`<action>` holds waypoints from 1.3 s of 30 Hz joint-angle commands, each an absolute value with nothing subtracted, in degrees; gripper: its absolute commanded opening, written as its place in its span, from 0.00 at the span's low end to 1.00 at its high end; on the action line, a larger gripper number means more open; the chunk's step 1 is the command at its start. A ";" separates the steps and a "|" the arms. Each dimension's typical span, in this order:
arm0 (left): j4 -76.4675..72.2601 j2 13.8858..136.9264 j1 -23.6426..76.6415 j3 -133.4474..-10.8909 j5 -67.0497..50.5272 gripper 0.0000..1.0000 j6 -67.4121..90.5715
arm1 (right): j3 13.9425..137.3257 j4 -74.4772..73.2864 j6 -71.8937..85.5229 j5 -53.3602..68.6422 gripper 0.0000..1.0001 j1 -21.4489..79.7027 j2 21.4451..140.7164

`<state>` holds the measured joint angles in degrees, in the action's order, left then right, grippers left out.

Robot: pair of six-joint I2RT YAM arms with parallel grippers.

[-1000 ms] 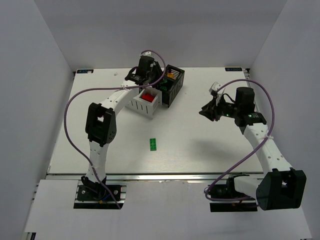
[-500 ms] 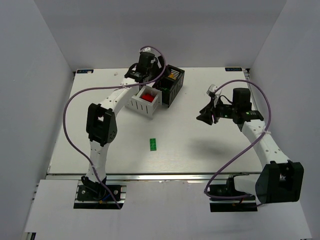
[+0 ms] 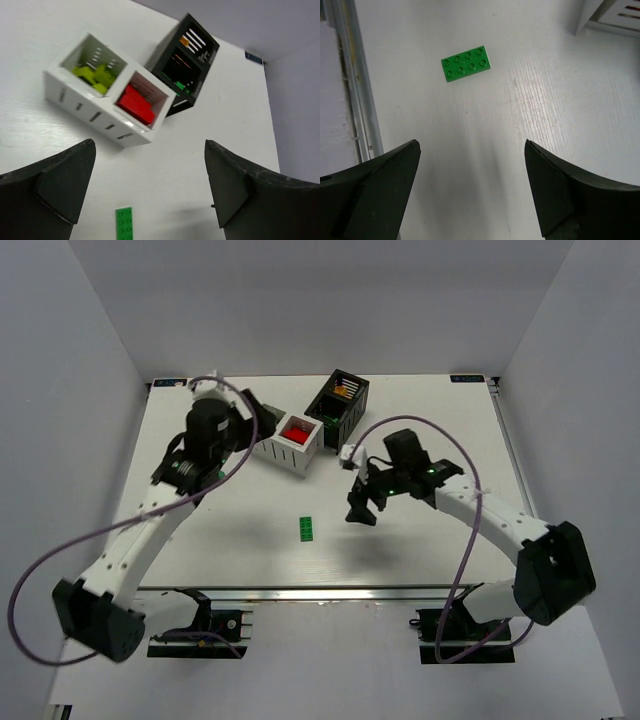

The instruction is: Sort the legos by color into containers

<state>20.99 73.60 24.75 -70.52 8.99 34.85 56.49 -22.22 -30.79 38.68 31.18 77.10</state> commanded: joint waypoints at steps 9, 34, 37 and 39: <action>29.00 46.61 23.47 -46.33 18.98 0.98 47.01 | 73.46 -26.88 -0.64 11.08 0.84 50.71 98.94; 41.31 30.85 23.47 -42.27 25.31 0.98 53.88 | 80.69 -24.70 23.90 -8.97 0.76 57.66 113.11; 42.10 30.41 23.47 -42.54 25.58 0.98 53.88 | 80.42 -24.43 24.43 -8.00 0.75 57.66 113.90; 42.54 30.24 23.47 -42.80 25.49 0.98 53.88 | 80.68 -24.17 24.78 -7.65 0.74 57.66 115.04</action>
<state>40.86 30.74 23.53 -41.60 24.29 53.67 79.81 -25.30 23.14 -6.46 57.47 113.73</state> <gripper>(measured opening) 0.982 0.746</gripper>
